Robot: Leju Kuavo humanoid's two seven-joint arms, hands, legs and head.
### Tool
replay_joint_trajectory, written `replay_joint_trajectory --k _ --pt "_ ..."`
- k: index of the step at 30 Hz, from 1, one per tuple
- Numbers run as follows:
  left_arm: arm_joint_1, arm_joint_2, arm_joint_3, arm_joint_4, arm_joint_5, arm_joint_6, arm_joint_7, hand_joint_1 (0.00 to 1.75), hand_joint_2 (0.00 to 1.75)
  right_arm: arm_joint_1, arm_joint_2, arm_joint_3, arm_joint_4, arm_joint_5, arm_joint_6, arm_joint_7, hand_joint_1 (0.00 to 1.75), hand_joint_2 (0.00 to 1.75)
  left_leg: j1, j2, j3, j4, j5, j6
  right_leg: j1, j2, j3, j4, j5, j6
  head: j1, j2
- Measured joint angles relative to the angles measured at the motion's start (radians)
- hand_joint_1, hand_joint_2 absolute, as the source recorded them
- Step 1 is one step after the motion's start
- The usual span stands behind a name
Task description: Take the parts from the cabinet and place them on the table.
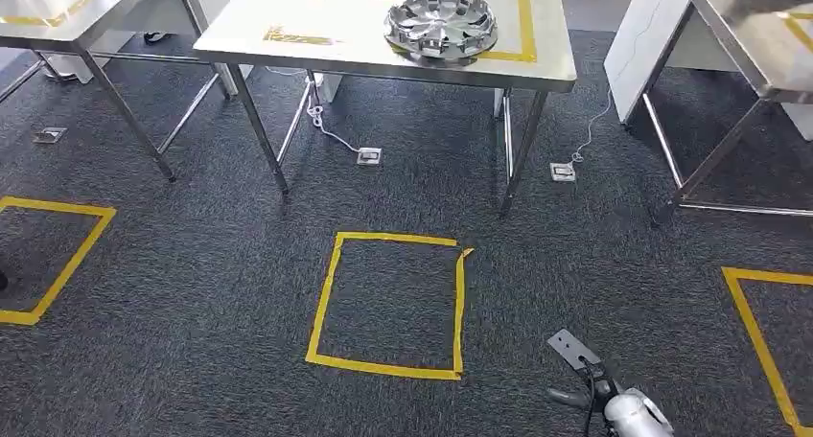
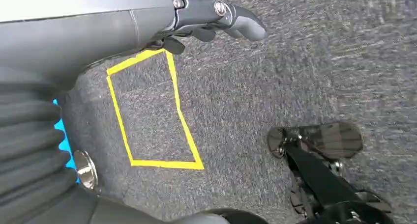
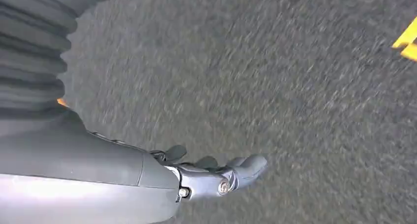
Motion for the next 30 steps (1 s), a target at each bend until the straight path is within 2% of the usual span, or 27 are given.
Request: replay_joint_trajectory --k 1,3,4,5,7,8,9,10,11,13,14,16,17,18,21,24,25,30 --pt "0.007 0.004 -0.015 0.0 0.017 0.002 0.0 0.0 1.75 0.01 0.001 -0.002 0.0 -0.016 0.001 -0.005 0.0 1.75 0.001 0.0 0.007 -0.018 -0.017 0.006 0.001 0.0 -0.001 0.005 0.001 0.003 0.0 0.0" --pt "0.021 0.006 -0.053 -0.003 0.061 0.006 -0.001 0.0 1.75 0.039 0.002 -0.006 0.0 -0.055 0.002 -0.015 0.0 1.75 0.003 0.0 0.0 -0.015 -0.011 0.024 0.001 0.001 -0.006 0.007 0.004 0.014 0.0 0.0" --pt "0.027 0.006 -0.074 -0.007 0.084 0.009 -0.003 0.0 1.75 0.058 0.002 -0.01 0.0 -0.075 0.002 -0.021 0.0 1.75 0.005 0.003 -0.001 -0.016 -0.007 0.03 -0.003 0.003 -0.008 0.02 -0.007 0.02 0.001 0.0" --pt "0.03 0.008 -0.093 -0.013 0.104 0.012 -0.005 0.0 1.75 0.078 0.003 -0.013 0.0 -0.093 0.003 -0.025 0.0 1.75 0.006 0.003 -0.005 -0.016 -0.004 0.035 -0.004 0.005 -0.024 0.057 -0.042 0.027 0.003 0.0" --pt "0.032 0.013 -0.132 -0.033 0.148 0.016 -0.008 0.0 1.75 0.123 0.003 -0.018 0.001 -0.129 0.006 -0.036 0.0 1.75 0.005 0.005 -0.014 -0.016 0.001 0.041 -0.009 0.006 -0.084 0.205 -0.132 0.037 0.004 0.0" --pt "0.032 0.014 -0.149 -0.045 0.167 0.019 -0.009 0.0 1.75 0.147 0.005 -0.018 0.003 -0.148 0.009 -0.039 0.0 1.75 0.005 0.005 -0.019 -0.016 0.003 0.041 -0.011 0.006 -0.112 0.274 -0.162 0.04 0.004 0.0" --pt "0.032 0.017 -0.165 -0.058 0.185 0.022 -0.01 0.0 1.75 0.171 0.006 -0.018 0.007 -0.163 0.011 -0.042 0.0 1.75 0.005 0.006 -0.022 -0.016 0.005 0.04 -0.012 0.006 -0.124 0.311 -0.172 0.04 0.004 0.0" --pt "0.03 0.018 -0.18 -0.073 0.201 0.023 -0.011 0.0 1.75 0.197 0.008 -0.019 0.013 -0.178 0.011 -0.046 0.0 1.75 0.005 0.006 -0.024 -0.016 0.008 0.038 -0.014 0.006 -0.112 0.3 -0.159 0.04 0.004 0.0" --pt "0.027 0.019 -0.198 -0.091 0.22 0.024 -0.013 0.0 1.75 0.224 0.01 -0.019 0.02 -0.194 0.012 -0.052 0.0 1.75 0.005 0.006 -0.024 -0.016 0.009 0.035 -0.015 0.006 -0.074 0.24 -0.126 0.038 0.004 0.0" --pt "0.02 0.019 -0.228 -0.122 0.251 0.028 -0.016 0.0 1.75 0.264 0.011 -0.02 0.031 -0.221 0.012 -0.058 0.0 1.75 0.006 0.007 -0.024 -0.016 0.012 0.028 -0.016 0.005 0.034 0.056 -0.054 0.032 0.004 0.0" --pt "0.017 0.022 -0.244 -0.138 0.267 0.031 -0.018 0.0 1.75 0.28 0.012 -0.021 0.035 -0.236 0.012 -0.063 0.0 1.75 0.004 0.009 -0.024 -0.015 0.014 0.022 -0.014 0.005 0.055 0.004 -0.065 0.03 0.004 0.0" --pt "0.015 0.027 -0.28 -0.163 0.306 0.034 -0.019 0.0 1.75 0.32 0.016 -0.023 0.041 -0.271 0.012 -0.073 0.0 1.75 0.001 0.01 -0.024 -0.019 0.016 0.007 -0.006 0.008 0.052 0.004 -0.056 0.021 0.003 0.0" --pt "0.017 0.033 -0.298 -0.172 0.327 0.037 -0.021 0.0 1.75 0.34 0.021 -0.023 0.042 -0.29 0.013 -0.076 0.0 1.75 -0.003 0.013 -0.029 -0.017 0.001 0.022 -0.011 0.008 0.053 0.0 -0.053 0.027 0.004 0.0" --pt "0.023 0.033 -0.314 -0.175 0.346 0.039 -0.022 0.0 1.75 0.356 0.022 -0.024 0.042 -0.306 0.013 -0.081 0.0 1.75 -0.001 0.014 -0.027 -0.019 0.008 0.037 -0.009 0.01 0.054 0.0 -0.053 0.024 0.003 0.0" --pt "0.05 0.036 -0.37 -0.184 0.411 0.045 -0.024 0.0 1.75 0.392 0.031 -0.026 0.041 -0.364 0.014 -0.1 0.0 1.75 0.003 0.015 -0.021 -0.032 0.019 0.01 -0.005 0.013 0.052 0.0 -0.051 0.014 0.003 0.0" --pt "0.08 0.044 -0.428 -0.192 0.476 0.053 -0.028 0.0 1.75 0.428 0.039 -0.029 0.035 -0.421 0.015 -0.115 0.0 1.75 0.003 0.013 -0.019 -0.04 0.025 0.002 -0.005 0.011 0.05 0.0 -0.051 0.008 0.003 0.0" --pt "0.09 0.045 -0.447 -0.193 0.496 0.055 -0.029 0.0 0.0 0.439 0.042 -0.029 0.031 -0.438 0.015 -0.121 0.0 1.75 0.003 0.012 -0.018 -0.041 0.026 0.001 -0.004 0.011 0.05 0.0 -0.051 0.006 0.003 0.0" --pt "0.131 0.052 -0.537 -0.201 0.606 0.067 -0.035 0.0 0.0 0.494 0.052 -0.034 0.008 -0.535 0.015 -0.147 0.0 1.75 0.005 0.012 -0.018 -0.043 0.026 -0.008 -0.002 0.011 0.049 0.001 -0.053 0.002 0.003 0.0"
